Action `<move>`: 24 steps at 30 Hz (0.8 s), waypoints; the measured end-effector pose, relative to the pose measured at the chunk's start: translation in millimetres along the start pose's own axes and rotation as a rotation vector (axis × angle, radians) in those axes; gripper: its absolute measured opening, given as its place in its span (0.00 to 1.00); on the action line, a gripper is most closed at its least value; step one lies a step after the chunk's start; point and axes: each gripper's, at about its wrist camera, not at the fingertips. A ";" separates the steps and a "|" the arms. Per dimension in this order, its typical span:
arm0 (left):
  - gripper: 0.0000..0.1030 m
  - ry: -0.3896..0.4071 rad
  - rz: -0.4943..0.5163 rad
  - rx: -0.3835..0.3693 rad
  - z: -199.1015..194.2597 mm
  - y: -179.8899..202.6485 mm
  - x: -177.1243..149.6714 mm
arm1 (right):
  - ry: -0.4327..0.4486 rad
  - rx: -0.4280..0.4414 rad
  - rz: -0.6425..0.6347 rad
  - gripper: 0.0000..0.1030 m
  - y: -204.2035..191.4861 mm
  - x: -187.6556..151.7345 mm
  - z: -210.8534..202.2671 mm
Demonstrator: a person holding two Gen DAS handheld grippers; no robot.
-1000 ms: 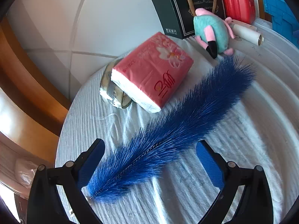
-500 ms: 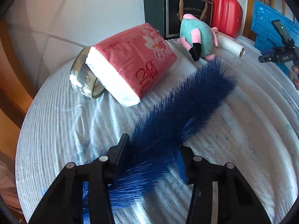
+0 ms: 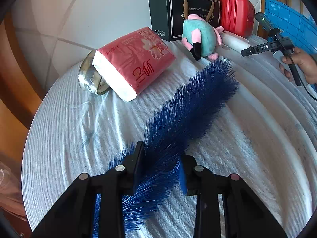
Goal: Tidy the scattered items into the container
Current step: 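Grasp the blue feather duster with the left tool while the right tool grasps the white paper roll, then lift the blue duster and white roll and carry both toward the blue crate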
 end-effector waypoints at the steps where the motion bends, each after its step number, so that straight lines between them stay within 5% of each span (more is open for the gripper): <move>1: 0.28 0.001 -0.002 0.006 -1.6 2.2 -0.4 | 0.001 -0.001 0.007 0.99 -0.1 2.9 2.3; 5: 0.27 -0.002 -0.013 0.023 -6.1 10.4 -0.7 | 0.004 -0.003 0.035 0.96 0.6 12.8 10.5; 12: 0.25 -0.002 -0.064 0.053 -9.3 22.8 -5.0 | -0.020 -0.007 0.056 0.46 4.0 16.5 20.5; 24: 0.22 -0.040 -0.164 0.084 -25.6 51.9 -17.3 | -0.088 0.075 0.045 0.43 0.6 -42.5 -23.7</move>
Point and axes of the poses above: each gripper's, at about its wrist camera, not at the fingertips, and z roughly the way its jaws point, y to its right, x to its top, and after that the axes turned 8 degrees about -x, right-handed
